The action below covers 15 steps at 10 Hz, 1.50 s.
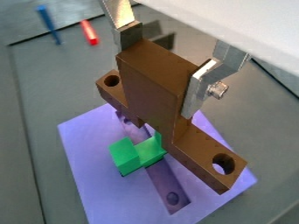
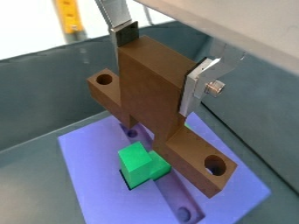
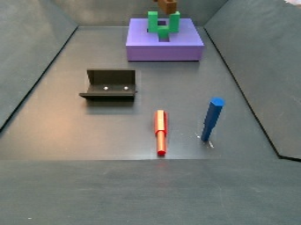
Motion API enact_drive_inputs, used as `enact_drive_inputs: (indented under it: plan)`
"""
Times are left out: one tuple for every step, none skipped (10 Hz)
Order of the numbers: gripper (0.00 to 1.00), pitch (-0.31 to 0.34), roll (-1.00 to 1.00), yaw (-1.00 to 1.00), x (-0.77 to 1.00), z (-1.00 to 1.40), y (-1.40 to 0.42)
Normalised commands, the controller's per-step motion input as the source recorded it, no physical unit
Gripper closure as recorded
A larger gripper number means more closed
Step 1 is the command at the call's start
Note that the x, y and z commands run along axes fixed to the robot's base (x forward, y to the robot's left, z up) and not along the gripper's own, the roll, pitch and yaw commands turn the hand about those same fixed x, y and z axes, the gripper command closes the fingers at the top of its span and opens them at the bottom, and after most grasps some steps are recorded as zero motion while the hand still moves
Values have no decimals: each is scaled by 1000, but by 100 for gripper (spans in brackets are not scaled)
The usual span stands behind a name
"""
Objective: Pick up the brown object. Move up. Place the brown object on the fixture. Regrasp the brown object. Move to above the board. Insert the brown object.
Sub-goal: Insert the brown object.
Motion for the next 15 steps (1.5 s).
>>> enact_drive_inputs:
  plan:
    - [100, 19, 100, -909, 0, -323, 0]
    - [100, 3, 109, -849, 0, -283, 0]
    - [100, 0, 87, -780, -23, -223, -9]
    - [100, -26, 49, -714, -111, -186, -23]
    - [100, -87, 24, -534, -186, -129, -20]
    - [100, -100, 0, -357, -103, -157, -9]
    - [100, -57, 0, -183, 0, -257, 0]
    - [100, -34, 0, 0, 51, -429, 0]
    - [100, -41, 0, 63, 114, -466, 0]
    - [100, -30, -3, 157, 191, -460, 0]
    - [100, -6, 9, 69, 126, -486, 0]
    - [100, 0, 129, 0, 0, -506, 0]
    - [100, -13, 151, -97, -97, -386, 0]
    - [100, -20, 203, -86, -106, -457, 0]
    - [100, 0, 321, -37, 0, -574, 0]
